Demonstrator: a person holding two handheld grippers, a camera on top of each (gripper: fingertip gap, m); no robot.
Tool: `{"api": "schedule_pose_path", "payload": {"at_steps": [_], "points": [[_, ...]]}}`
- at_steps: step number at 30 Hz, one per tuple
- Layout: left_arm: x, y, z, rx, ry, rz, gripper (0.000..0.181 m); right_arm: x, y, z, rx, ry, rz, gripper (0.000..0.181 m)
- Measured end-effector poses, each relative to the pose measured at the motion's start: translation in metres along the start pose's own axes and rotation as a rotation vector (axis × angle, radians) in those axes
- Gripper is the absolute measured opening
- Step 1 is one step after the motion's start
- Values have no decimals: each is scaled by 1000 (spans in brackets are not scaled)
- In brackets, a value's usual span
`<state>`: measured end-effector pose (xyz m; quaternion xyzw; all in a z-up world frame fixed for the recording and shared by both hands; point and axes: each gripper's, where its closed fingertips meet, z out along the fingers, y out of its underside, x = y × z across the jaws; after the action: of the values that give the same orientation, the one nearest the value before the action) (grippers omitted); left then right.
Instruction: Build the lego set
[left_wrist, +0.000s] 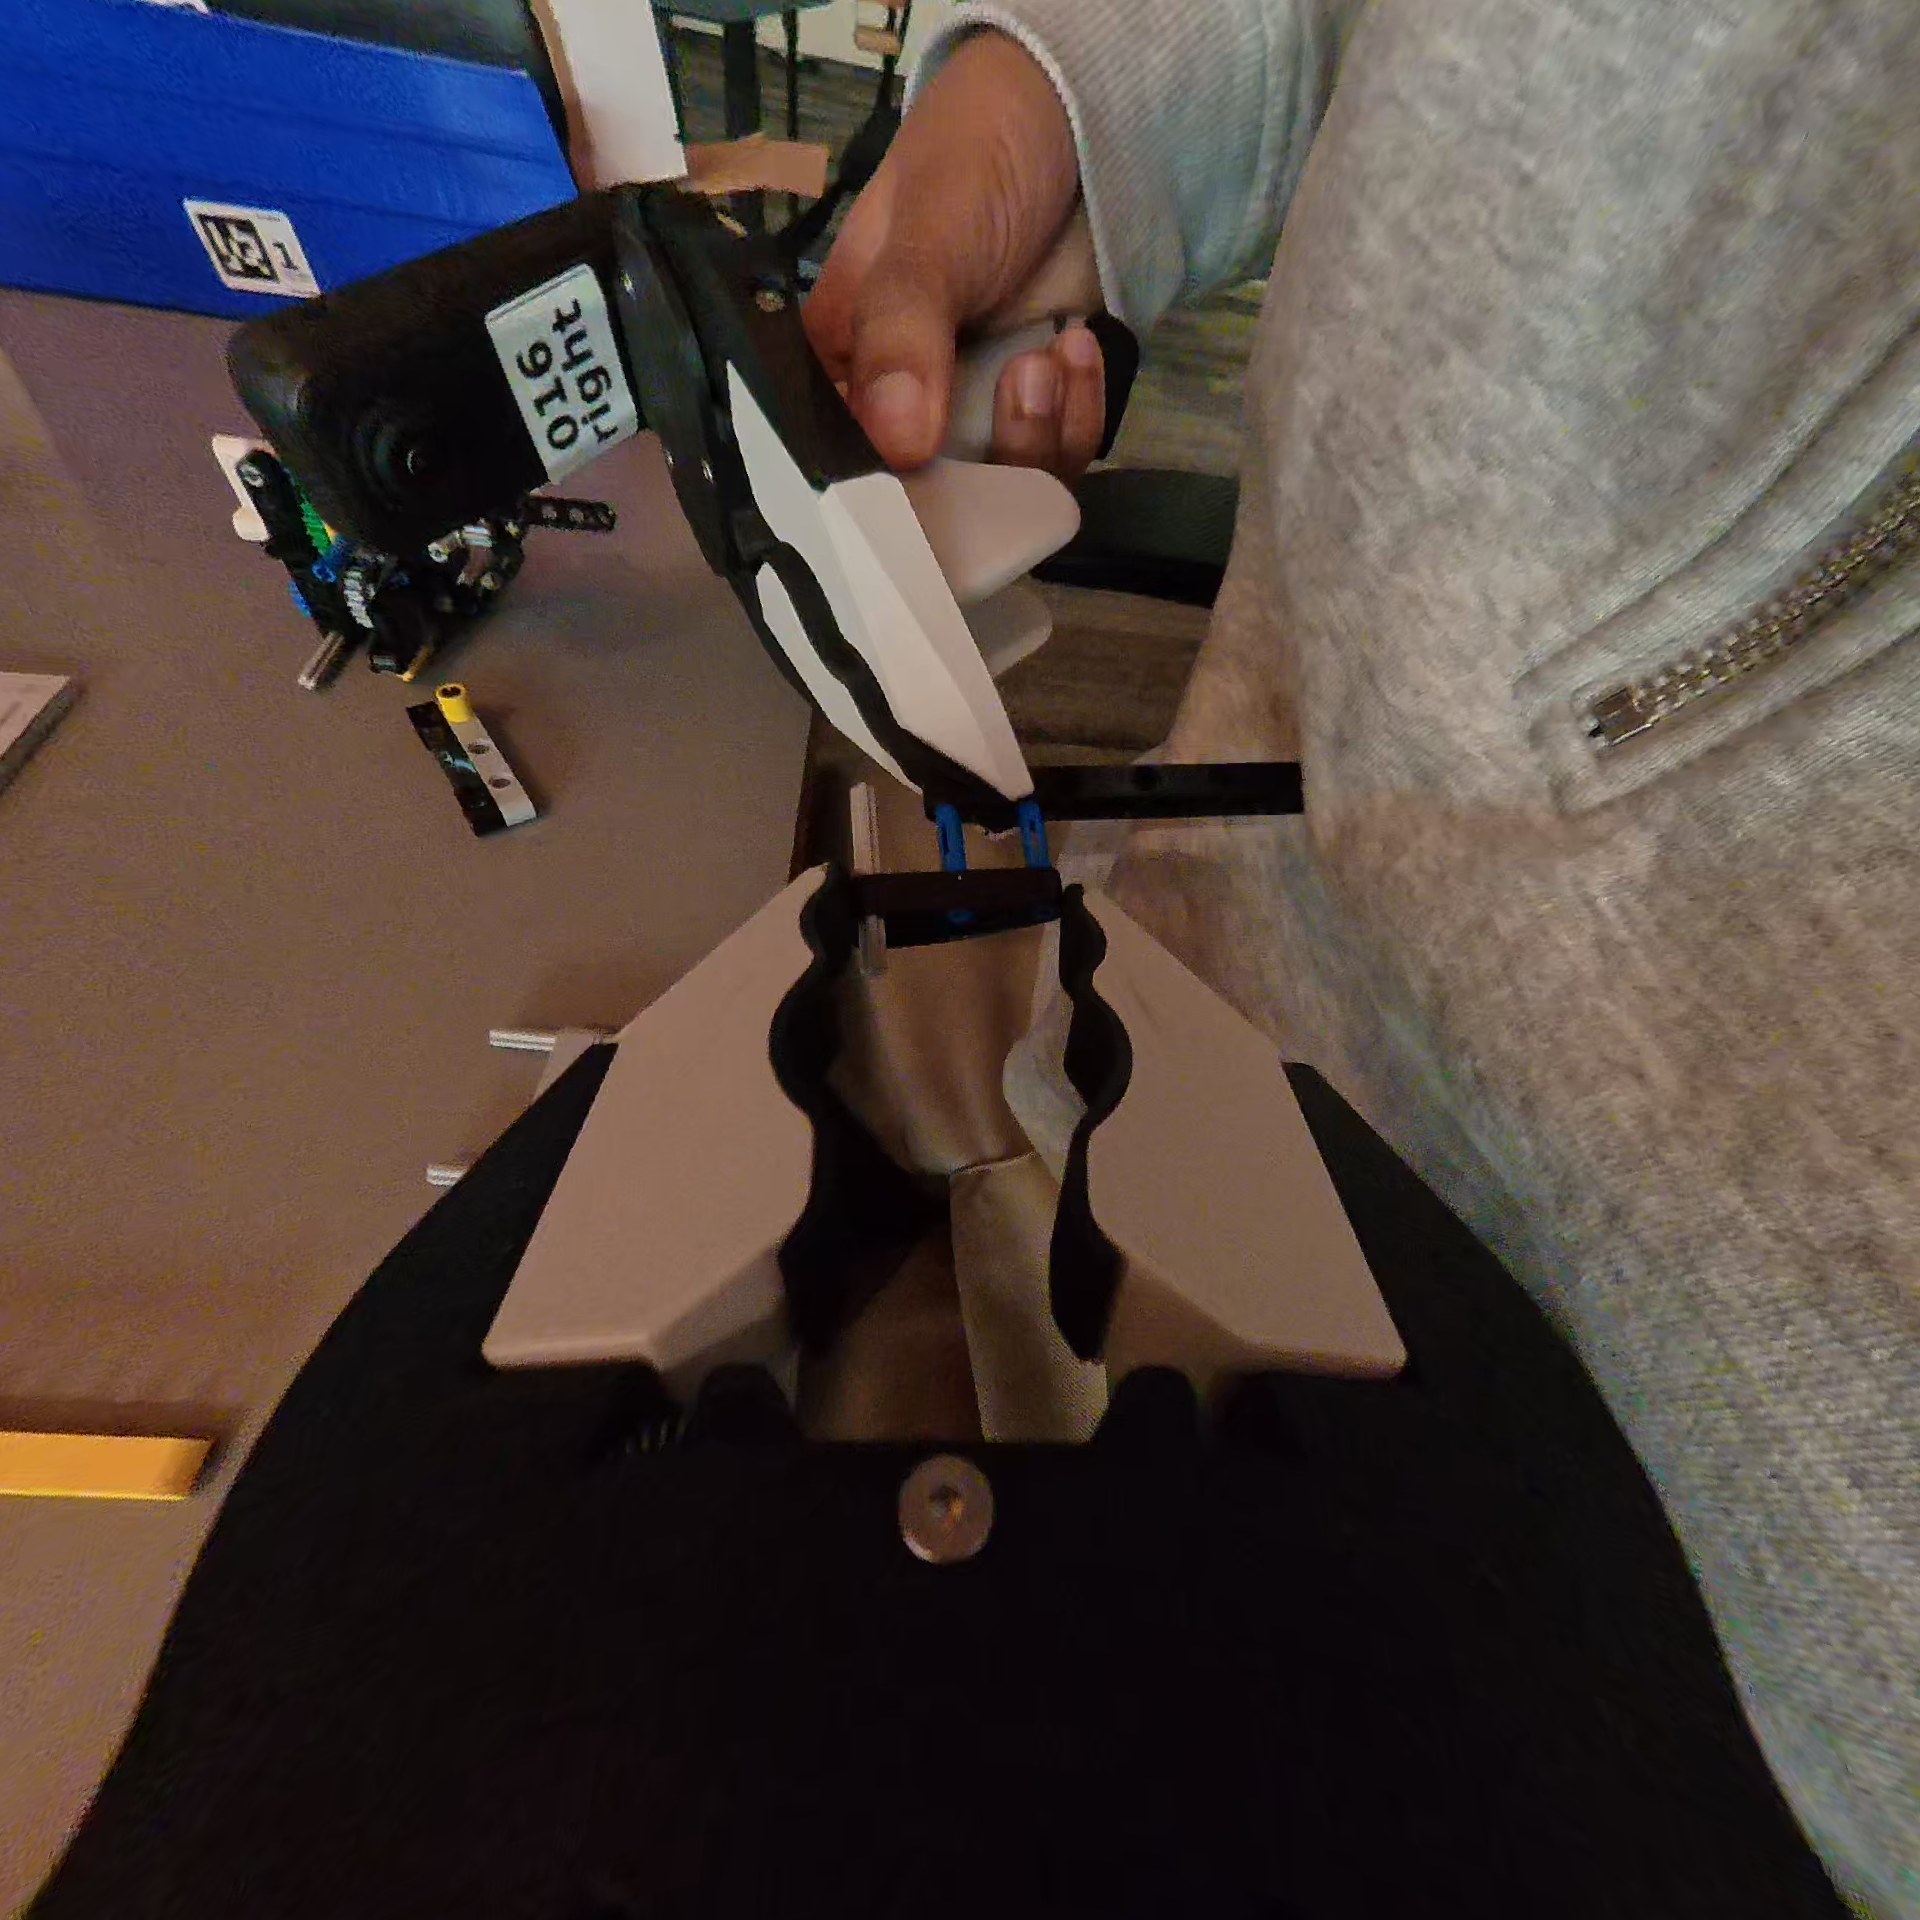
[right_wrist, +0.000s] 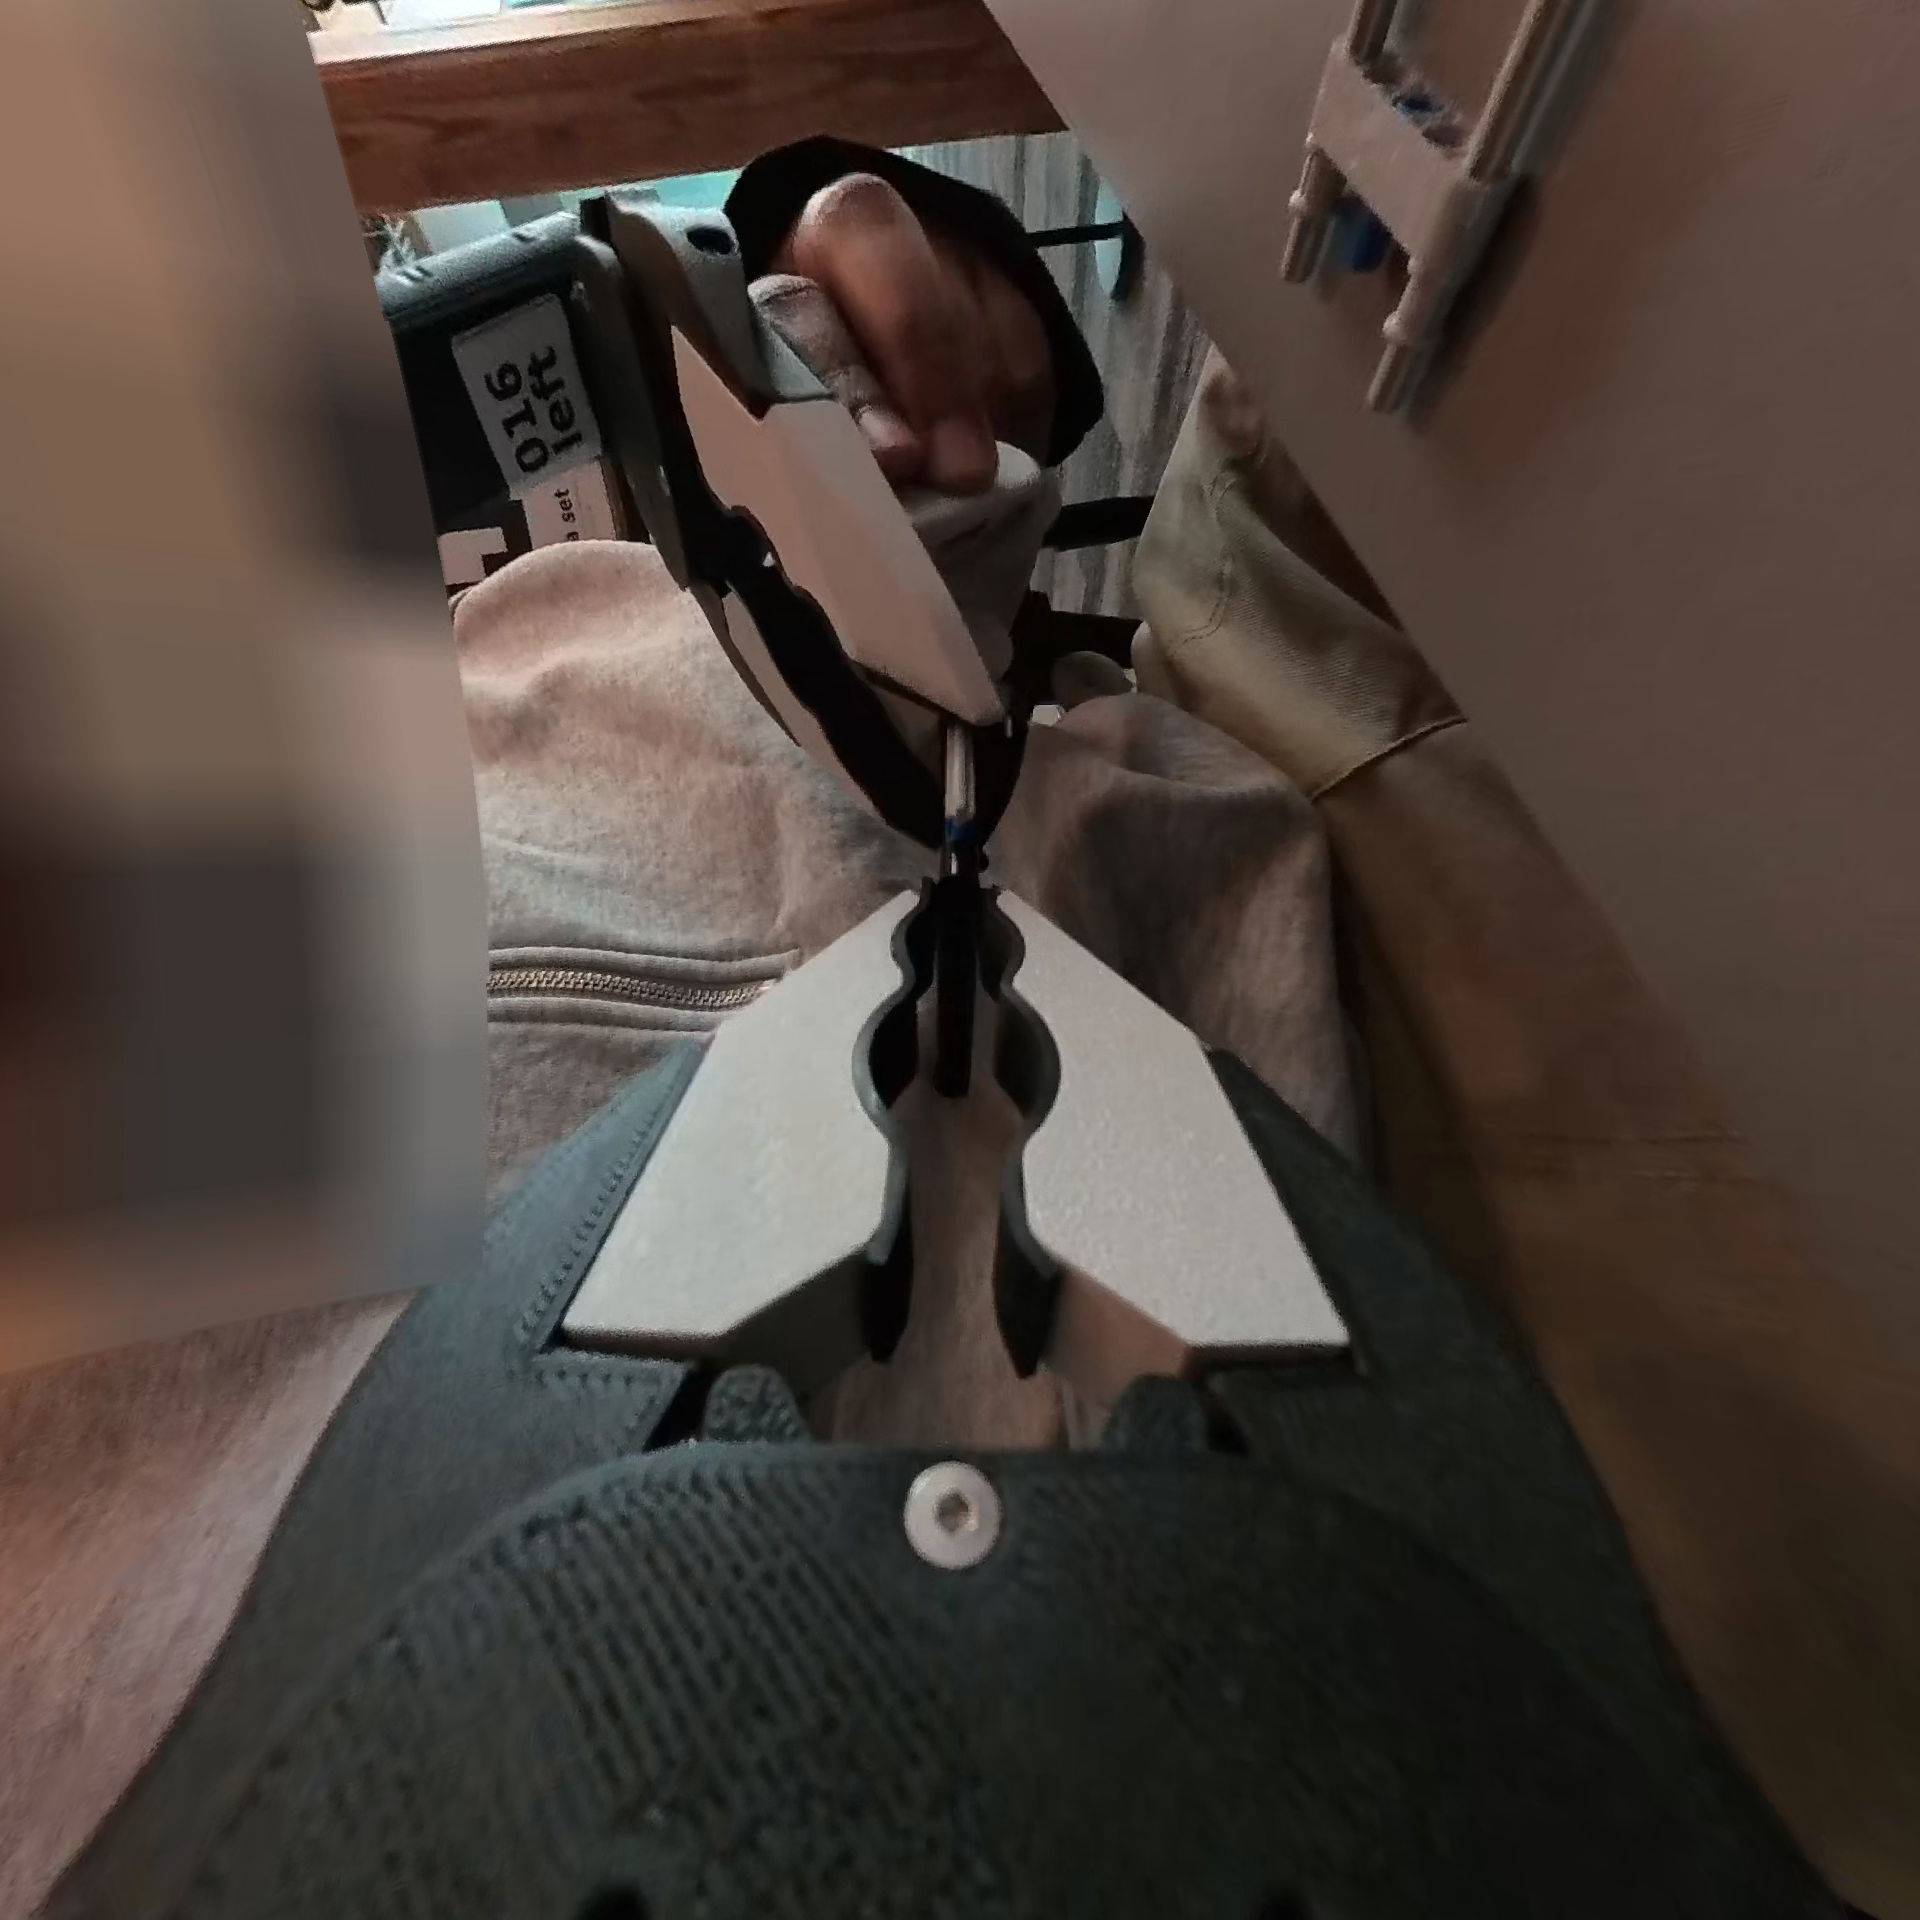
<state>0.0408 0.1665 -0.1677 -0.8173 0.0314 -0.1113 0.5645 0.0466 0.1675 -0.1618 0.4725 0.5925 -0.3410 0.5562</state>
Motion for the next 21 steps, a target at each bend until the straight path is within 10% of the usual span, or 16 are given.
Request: {"api": "schedule_pose_path", "payload": {"at_steps": [21], "points": [[3, 12, 2, -27, -51, -43, 38, 8, 1, 0, 449, 3, -211, 6]]}}
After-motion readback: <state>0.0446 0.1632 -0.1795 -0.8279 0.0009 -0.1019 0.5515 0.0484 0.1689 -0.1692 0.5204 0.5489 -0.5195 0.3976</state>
